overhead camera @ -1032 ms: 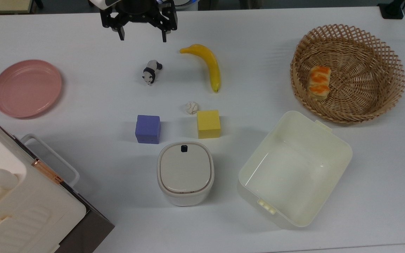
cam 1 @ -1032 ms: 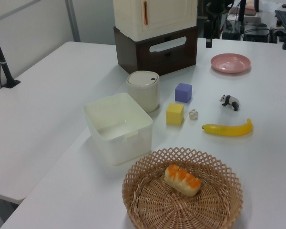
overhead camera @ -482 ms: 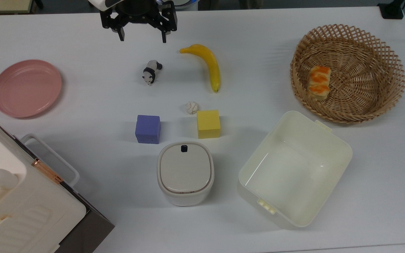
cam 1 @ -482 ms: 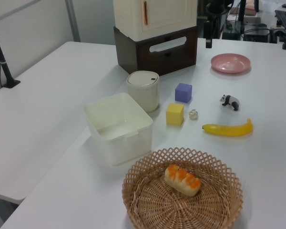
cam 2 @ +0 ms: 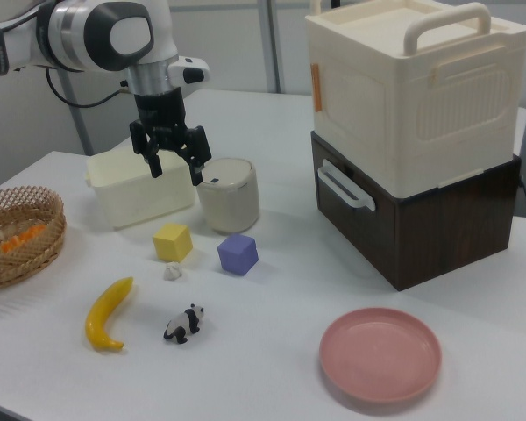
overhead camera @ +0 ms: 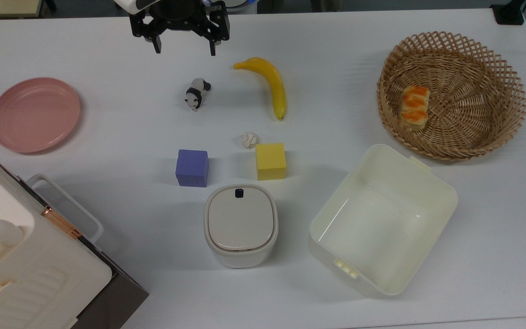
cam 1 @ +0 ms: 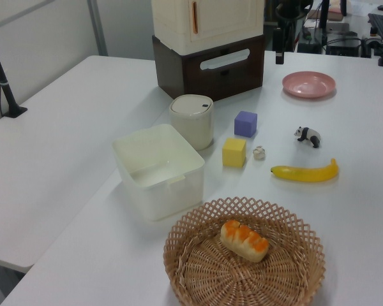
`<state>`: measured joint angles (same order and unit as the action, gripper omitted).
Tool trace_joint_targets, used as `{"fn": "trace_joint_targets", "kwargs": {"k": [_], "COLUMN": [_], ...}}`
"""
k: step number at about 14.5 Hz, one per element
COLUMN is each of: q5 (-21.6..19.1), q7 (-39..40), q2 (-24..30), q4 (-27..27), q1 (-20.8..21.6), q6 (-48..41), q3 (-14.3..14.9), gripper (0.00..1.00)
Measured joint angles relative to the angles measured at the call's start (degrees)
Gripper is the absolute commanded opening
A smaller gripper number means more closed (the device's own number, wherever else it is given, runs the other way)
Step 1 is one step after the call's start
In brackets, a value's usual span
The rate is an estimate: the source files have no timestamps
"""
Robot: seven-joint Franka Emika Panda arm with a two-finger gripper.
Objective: Open the trash can
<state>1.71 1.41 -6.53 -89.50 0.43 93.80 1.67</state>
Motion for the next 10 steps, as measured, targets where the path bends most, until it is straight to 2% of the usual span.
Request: {"fn": "trace_joint_targets", "kwargs": {"k": [10], "q5": [0.01], "q7": [0.04], "q2": [0.05], "q4": [0.19], "q1": [-1.13], "q6": [0.14], "q3": [0.29], "gripper": [1.0]}}
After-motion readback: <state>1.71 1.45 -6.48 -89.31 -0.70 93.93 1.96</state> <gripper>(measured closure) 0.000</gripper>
